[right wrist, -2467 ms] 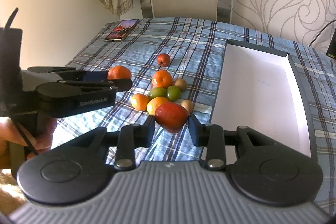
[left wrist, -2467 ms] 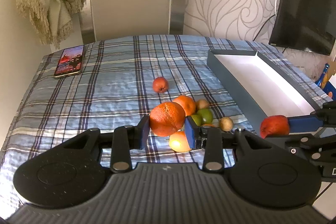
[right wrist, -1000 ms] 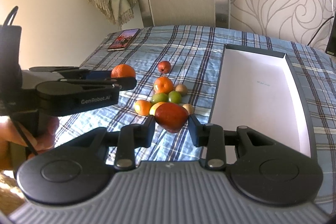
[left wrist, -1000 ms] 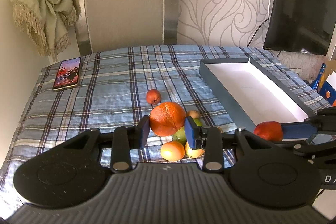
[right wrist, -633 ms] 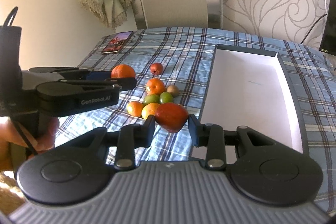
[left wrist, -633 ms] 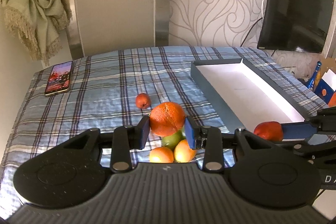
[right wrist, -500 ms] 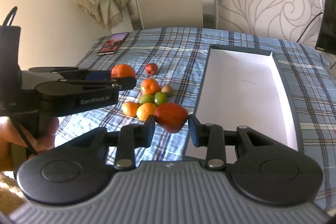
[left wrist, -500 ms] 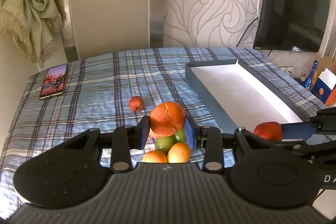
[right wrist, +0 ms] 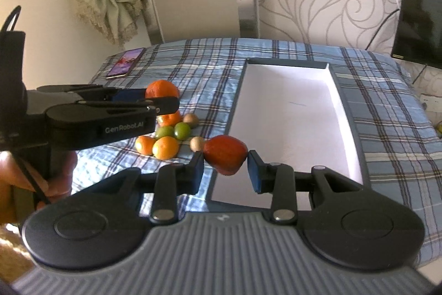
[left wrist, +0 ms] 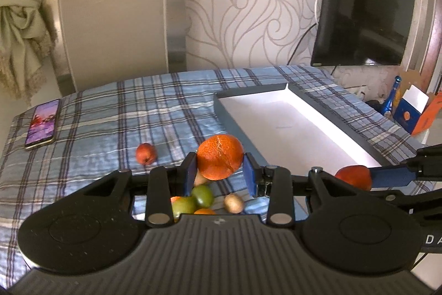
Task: Organize fruits
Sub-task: 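Lower the orange into the white box and open the left tool while the right tool holds the apple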
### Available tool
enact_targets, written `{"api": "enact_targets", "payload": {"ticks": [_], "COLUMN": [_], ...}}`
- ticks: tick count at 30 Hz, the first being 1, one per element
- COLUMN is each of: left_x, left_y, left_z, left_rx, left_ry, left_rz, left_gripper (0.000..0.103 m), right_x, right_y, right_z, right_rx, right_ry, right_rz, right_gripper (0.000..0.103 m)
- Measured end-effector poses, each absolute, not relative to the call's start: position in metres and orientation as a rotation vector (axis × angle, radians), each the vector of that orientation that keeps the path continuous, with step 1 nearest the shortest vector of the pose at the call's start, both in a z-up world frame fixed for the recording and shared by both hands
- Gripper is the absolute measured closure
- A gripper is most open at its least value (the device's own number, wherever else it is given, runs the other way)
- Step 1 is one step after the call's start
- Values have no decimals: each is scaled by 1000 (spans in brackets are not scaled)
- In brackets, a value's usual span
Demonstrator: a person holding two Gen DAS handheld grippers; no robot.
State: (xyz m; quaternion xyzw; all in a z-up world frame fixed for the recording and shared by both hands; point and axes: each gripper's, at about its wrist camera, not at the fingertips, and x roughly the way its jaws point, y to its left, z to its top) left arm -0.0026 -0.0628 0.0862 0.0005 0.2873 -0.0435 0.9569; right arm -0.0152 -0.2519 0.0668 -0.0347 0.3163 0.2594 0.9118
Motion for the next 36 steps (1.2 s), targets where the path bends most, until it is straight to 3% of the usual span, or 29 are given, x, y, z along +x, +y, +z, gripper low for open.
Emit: {"api": "enact_targets", "payload": {"ticks": [36], "left_x": [84], "left_y": [-135], "left_z": [61], "left_rx": [28], "left_ry": [602], "left_rz": [-288], "left_gripper": [62], "right_x": [-13], "right_y": [-299], "right_z": [66], "right_rx": [-39], "right_ry": [651], "right_rz": [314], "right_gripper": [66]}}
